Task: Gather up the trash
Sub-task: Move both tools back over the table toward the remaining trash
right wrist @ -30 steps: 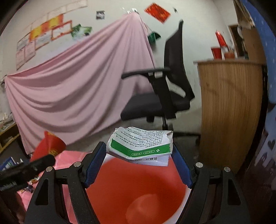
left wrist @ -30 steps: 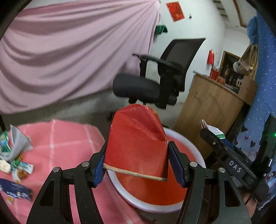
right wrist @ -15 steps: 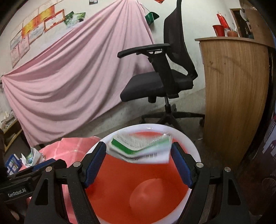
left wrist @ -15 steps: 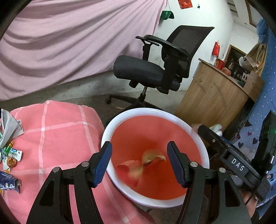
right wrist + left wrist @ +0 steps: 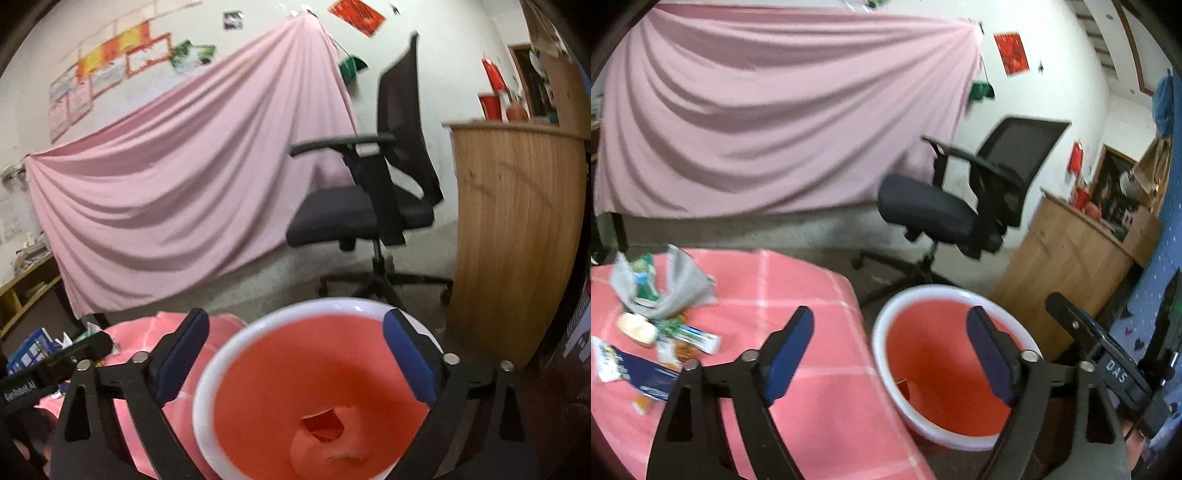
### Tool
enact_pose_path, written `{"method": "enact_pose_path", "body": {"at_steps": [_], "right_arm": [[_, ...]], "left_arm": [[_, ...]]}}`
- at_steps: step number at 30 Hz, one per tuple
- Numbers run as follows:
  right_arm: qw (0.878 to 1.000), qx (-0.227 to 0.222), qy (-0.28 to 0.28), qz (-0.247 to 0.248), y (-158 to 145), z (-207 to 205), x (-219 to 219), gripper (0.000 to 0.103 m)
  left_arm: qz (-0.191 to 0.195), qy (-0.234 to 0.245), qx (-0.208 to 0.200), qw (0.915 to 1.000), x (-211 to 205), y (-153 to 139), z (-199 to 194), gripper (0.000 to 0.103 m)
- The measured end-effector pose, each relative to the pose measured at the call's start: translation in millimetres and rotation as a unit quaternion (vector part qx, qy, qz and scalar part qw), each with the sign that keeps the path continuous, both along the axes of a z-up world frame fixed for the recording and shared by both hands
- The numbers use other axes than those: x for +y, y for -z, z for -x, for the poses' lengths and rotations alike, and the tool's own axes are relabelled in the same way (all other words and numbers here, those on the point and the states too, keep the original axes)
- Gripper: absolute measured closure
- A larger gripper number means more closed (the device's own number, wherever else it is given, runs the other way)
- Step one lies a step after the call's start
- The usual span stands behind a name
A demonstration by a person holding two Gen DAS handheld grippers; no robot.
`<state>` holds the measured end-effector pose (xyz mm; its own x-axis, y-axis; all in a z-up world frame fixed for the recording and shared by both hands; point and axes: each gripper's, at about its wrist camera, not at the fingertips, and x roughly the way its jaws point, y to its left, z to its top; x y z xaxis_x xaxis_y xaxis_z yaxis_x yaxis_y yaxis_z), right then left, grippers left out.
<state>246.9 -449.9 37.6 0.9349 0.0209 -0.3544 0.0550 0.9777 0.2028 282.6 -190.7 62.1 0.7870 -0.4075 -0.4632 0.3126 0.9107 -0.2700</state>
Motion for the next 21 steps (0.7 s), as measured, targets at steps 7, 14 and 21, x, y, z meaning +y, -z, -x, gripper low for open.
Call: {"method": "enact_pose_path", "body": {"at_steps": [7,14,21], "right_arm": [[0.996,-0.084,-0.027,0.01,-20.1,13.5,39.4,0.0],[0.985,-0.161,-0.067,0.004,-33.0,19.1,85.1,0.0],[0.974,-0.206,-0.096,0.008,-35.9,21.3,132.1,0.0]], "left_arm": [[0.004,-0.061,-0.092,0.9939,53.8,-18.6,34.2,0.002],[-0.011,-0.126,-0.146,0.9811,112.3,-23.1,67.3,0.002],[-0.029,-0.185,-0.176,0.9665,170.2,-17.0,88.9,0.002]]}}
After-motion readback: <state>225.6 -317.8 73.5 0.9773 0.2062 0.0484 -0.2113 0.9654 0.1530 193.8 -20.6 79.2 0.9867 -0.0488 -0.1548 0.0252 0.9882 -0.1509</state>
